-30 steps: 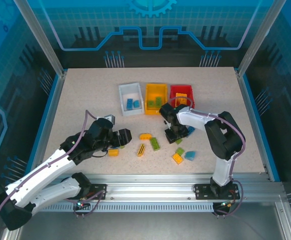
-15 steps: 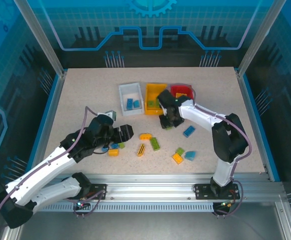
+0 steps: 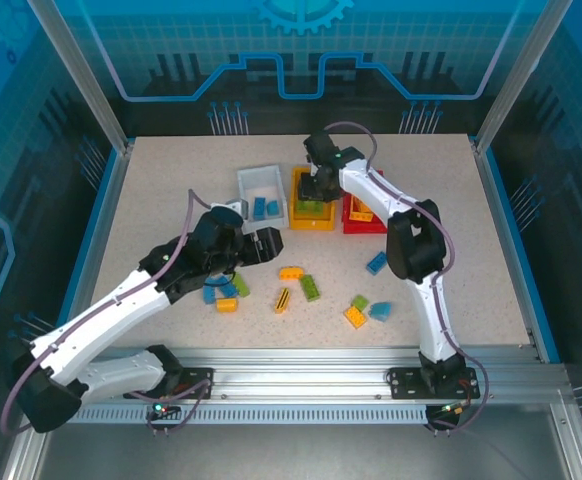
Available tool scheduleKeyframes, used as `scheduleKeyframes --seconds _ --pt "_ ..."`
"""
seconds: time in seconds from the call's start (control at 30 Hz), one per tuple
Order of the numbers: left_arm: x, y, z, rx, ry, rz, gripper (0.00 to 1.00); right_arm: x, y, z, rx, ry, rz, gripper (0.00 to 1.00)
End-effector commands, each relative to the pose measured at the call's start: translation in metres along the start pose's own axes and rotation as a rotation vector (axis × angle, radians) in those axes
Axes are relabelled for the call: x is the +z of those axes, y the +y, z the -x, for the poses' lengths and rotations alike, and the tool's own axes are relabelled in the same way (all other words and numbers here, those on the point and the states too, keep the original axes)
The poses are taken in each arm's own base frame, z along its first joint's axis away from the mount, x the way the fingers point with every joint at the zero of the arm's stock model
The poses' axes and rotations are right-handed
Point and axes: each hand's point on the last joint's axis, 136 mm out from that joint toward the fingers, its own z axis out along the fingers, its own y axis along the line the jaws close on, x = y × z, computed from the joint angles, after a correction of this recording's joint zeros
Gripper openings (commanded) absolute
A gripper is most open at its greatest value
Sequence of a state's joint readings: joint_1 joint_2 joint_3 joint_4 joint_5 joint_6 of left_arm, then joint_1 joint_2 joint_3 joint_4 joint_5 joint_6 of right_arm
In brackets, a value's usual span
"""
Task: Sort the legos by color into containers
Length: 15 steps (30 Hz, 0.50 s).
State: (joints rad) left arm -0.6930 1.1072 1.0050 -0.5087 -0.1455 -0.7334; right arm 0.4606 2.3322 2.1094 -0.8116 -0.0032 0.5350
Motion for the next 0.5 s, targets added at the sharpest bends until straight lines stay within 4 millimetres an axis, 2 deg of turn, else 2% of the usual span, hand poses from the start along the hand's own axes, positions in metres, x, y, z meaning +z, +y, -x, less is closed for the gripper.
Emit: scheduleKeyframes --seconds 0.0,0.1,0.27,0.37,0.47 --pt "0.009 -0.006 0.001 0.045 0.017 0.005 0.80 -0.010 0.015 0.000 0.002 0.033 0.053 0.50" --pt "0.024 0.003 -0.010 0.094 0.070 0.047 0.79 -0.038 0.025 0.006 -0.034 -0.021 0.071 0.57" --pt "0.037 0.022 -0.021 0.169 0.124 0.134 0.79 -0.094 0.033 0.007 -0.063 -0.123 0.061 0.55" --pt "0.036 0.028 -0.024 0.169 0.129 0.157 0.79 -0.128 0.037 -0.002 -0.091 -0.190 0.060 0.55" --pt "0.032 0.038 -0.027 0.143 0.131 0.198 0.78 -0.156 0.041 -0.024 -0.138 -0.250 0.057 0.55"
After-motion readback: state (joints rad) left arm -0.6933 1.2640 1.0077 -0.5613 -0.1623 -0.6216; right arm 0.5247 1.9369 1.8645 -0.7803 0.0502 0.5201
